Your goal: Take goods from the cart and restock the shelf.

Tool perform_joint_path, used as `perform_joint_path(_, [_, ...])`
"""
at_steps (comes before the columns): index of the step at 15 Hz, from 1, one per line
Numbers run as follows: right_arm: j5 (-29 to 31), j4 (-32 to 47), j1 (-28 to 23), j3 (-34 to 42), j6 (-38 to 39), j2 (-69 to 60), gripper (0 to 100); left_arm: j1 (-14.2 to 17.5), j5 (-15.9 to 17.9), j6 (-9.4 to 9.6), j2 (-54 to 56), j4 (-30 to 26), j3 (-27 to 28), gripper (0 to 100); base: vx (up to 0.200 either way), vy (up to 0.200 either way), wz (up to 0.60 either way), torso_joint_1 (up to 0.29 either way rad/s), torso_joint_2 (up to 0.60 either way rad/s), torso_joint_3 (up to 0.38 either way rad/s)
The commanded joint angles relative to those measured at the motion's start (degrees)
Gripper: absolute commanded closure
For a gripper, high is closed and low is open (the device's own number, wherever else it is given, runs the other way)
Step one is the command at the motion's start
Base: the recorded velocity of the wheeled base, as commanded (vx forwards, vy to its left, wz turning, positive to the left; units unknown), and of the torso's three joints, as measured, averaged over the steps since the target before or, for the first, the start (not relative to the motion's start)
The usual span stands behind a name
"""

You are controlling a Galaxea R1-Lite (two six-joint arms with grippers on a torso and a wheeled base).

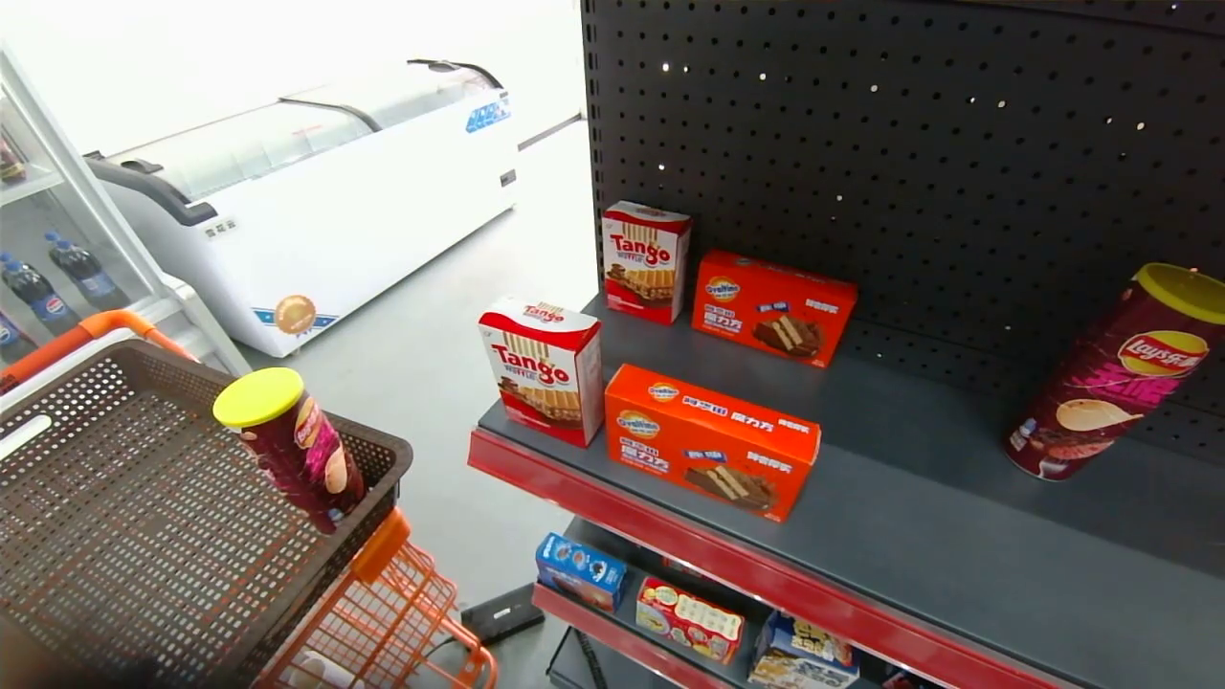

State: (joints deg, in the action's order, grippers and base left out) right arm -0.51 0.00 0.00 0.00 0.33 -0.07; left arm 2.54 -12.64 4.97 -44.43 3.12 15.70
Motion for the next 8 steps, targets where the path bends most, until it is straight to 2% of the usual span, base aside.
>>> perform_joint_path(1, [-0.02, 0.00, 0.00, 0.00, 0.02, 0.07, 0, 3.88, -0.72, 0.21, -19.11, 12.17, 6.27, 0, 0.000, 0.000, 0.00, 0.000, 0.00, 0.000])
perform_joint_path(2, [-0.02, 0.00, 0.00, 0.00, 0.02, 0.07, 0, 4.14, -0.54, 0.39, -23.86, 21.05, 5.83, 0, 0.000, 0.000, 0.00, 0.000, 0.00, 0.000])
perform_joint_path(3, [-0.02, 0.00, 0.00, 0.00, 0.02, 0.07, 0, 3.88, -0.01, 0.56, -26.67, 26.94, 5.57, 0, 0.000, 0.000, 0.00, 0.000, 0.00, 0.000])
perform_joint_path(5, [-0.02, 0.00, 0.00, 0.00, 0.02, 0.07, 0, 2.91, 0.16, 1.97, -32.12, 32.74, 4.78, 0, 0.000, 0.000, 0.00, 0.000, 0.00, 0.000])
perform_joint_path(6, [-0.02, 0.00, 0.00, 0.00, 0.02, 0.07, 0, -0.07, 0.69, 2.06, -35.81, 41.26, 2.05, 0, 0.000, 0.000, 0.00, 0.000, 0.00, 0.000])
perform_joint_path(7, [-0.02, 0.00, 0.00, 0.00, 0.02, 0.07, 0, -1.92, 3.15, 1.88, -38.62, 47.42, -0.32, 0, 0.000, 0.000, 0.00, 0.000, 0.00, 0.000])
perform_joint_path(8, [-0.02, 0.00, 0.00, 0.00, 0.02, 0.07, 0, -1.83, 5.96, 1.88, -41.35, 52.87, -2.61, 0, 0.000, 0.000, 0.00, 0.000, 0.00, 0.000])
